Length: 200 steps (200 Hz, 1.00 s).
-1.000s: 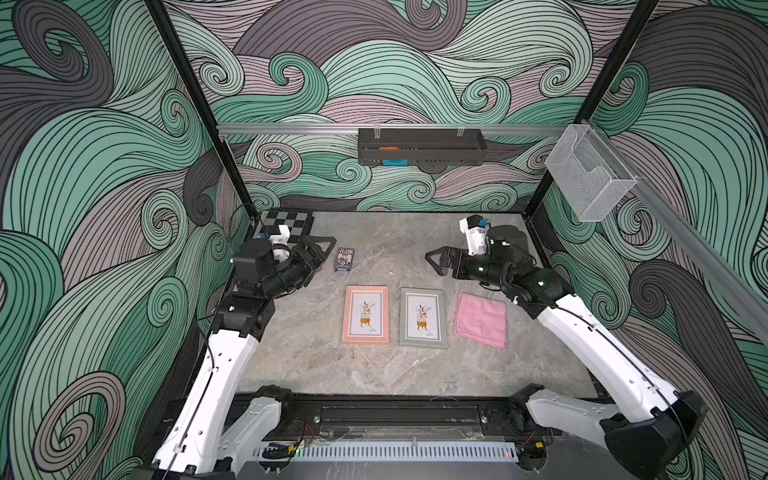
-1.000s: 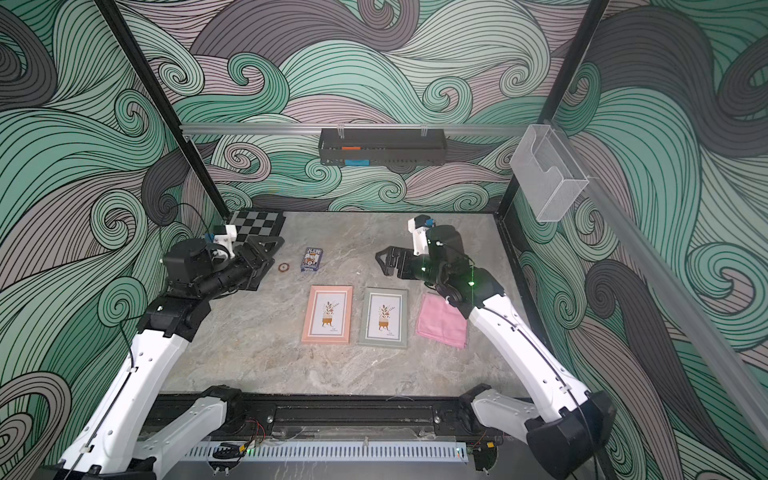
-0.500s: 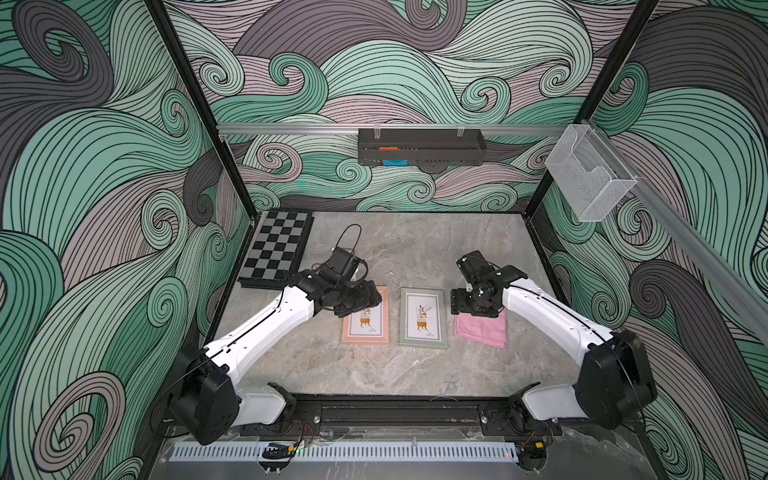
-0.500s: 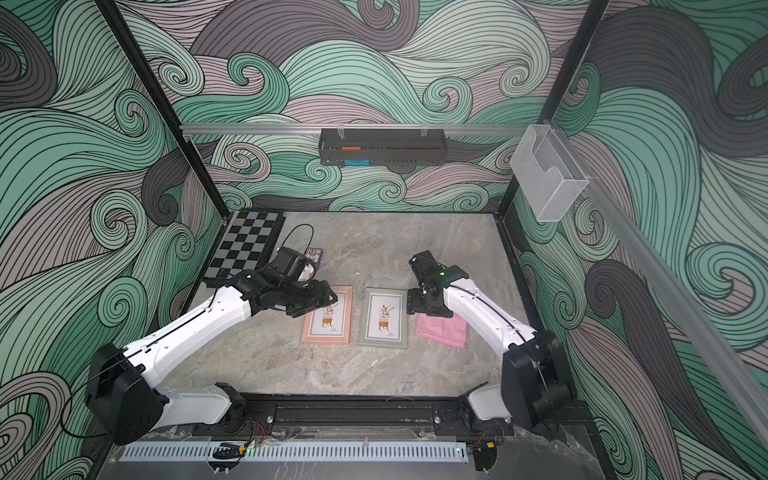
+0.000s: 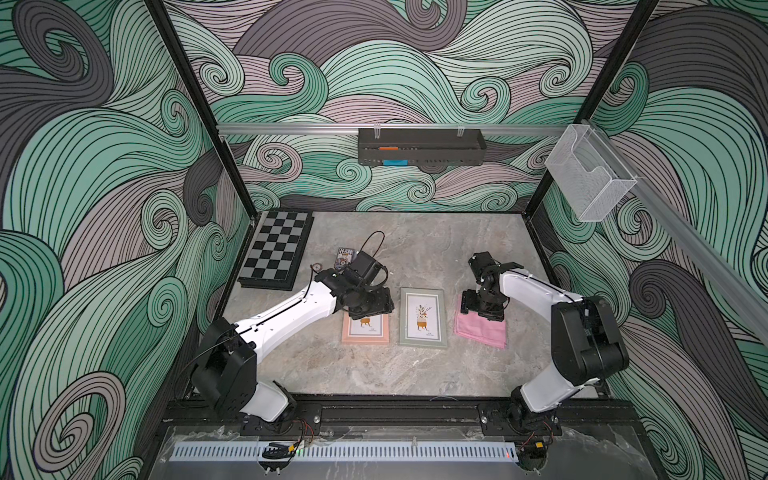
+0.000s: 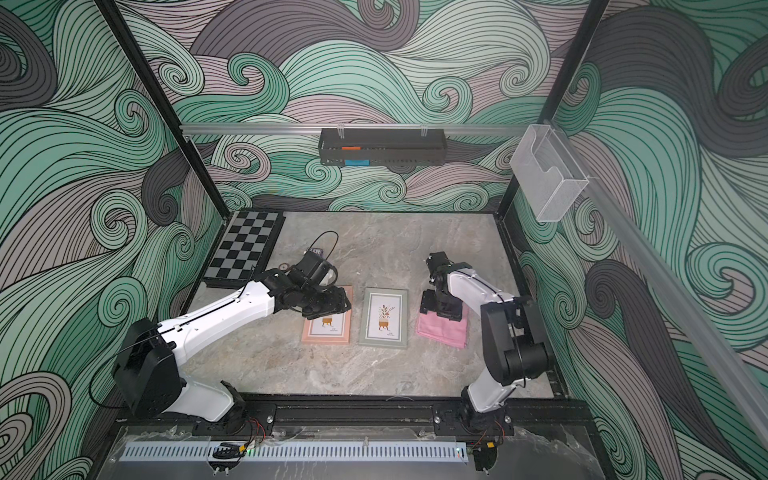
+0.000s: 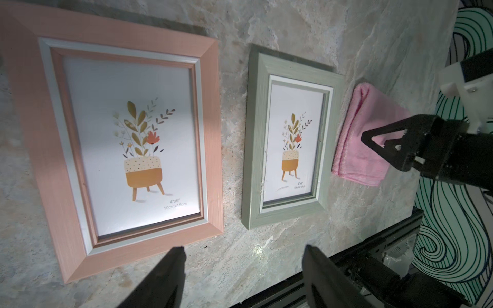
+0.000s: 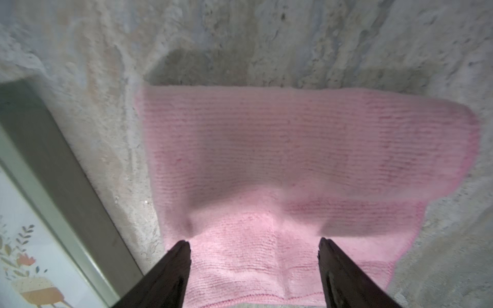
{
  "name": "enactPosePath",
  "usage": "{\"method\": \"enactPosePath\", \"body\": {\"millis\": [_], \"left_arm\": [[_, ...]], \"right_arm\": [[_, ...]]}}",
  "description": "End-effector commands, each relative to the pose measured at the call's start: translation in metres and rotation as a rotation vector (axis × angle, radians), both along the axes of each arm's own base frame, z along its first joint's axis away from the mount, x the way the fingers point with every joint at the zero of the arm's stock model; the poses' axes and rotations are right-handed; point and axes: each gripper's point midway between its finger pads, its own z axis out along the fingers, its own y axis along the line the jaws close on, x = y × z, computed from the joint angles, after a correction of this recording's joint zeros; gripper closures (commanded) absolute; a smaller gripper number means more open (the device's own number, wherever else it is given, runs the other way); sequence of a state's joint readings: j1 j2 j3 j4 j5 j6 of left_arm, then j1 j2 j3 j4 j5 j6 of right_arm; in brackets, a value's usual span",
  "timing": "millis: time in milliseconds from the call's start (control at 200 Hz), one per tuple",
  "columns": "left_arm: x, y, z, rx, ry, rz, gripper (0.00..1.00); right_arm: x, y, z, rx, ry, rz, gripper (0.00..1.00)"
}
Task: Wipe the picture frame with a cloth
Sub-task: Pick up the cleaning item at the center of the board.
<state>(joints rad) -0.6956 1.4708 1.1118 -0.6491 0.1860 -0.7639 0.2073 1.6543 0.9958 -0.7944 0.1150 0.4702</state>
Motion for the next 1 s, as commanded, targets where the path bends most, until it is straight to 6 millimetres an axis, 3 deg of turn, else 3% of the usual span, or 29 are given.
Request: {"method": "enactPosePath", "body": {"millis": [0, 200, 330, 420, 500, 625, 746, 881, 996], "left_arm": [[0.006, -0.005, 0.009, -0.003, -0.037, 0.002, 0.27], [0.005, -0.006, 0.001, 0.012, -0.018, -0.005, 0.27], [0.005, -0.009, -0.003, 0.024, -0.014, -0.026, 0.27], [0.005, -0.011, -0.007, 0.040, -0.010, -0.041, 0.27], [0.005, -0.013, -0.014, 0.055, 0.000, -0.047, 0.27], [0.008, -0.015, -0.026, 0.083, 0.014, -0.038, 0.29], [0.016, -0.022, -0.034, 0.101, -0.006, -0.029, 0.31], [0.025, -0.036, -0.044, 0.129, -0.019, -0.041, 0.34], [0.025, -0.053, -0.053, 0.138, -0.014, -0.077, 0.43]], "right_arm": [[0.003, 0.000, -0.005, -0.009, 0.008, 0.000, 0.21], [-0.013, -0.002, -0.028, -0.012, 0.097, -0.035, 0.24], [-0.019, -0.001, -0.035, -0.005, 0.129, -0.045, 0.35], [-0.022, -0.003, -0.035, 0.007, 0.133, -0.059, 0.53], [-0.026, -0.003, -0.037, 0.039, 0.149, -0.079, 0.84], [-0.026, -0.001, -0.034, 0.066, 0.143, -0.081, 0.98], [-0.014, 0.005, -0.015, 0.106, 0.068, -0.067, 1.00], [0.006, 0.015, 0.030, 0.173, -0.092, -0.049, 1.00], [0.018, 0.021, 0.063, 0.207, -0.200, -0.028, 1.00]]}}
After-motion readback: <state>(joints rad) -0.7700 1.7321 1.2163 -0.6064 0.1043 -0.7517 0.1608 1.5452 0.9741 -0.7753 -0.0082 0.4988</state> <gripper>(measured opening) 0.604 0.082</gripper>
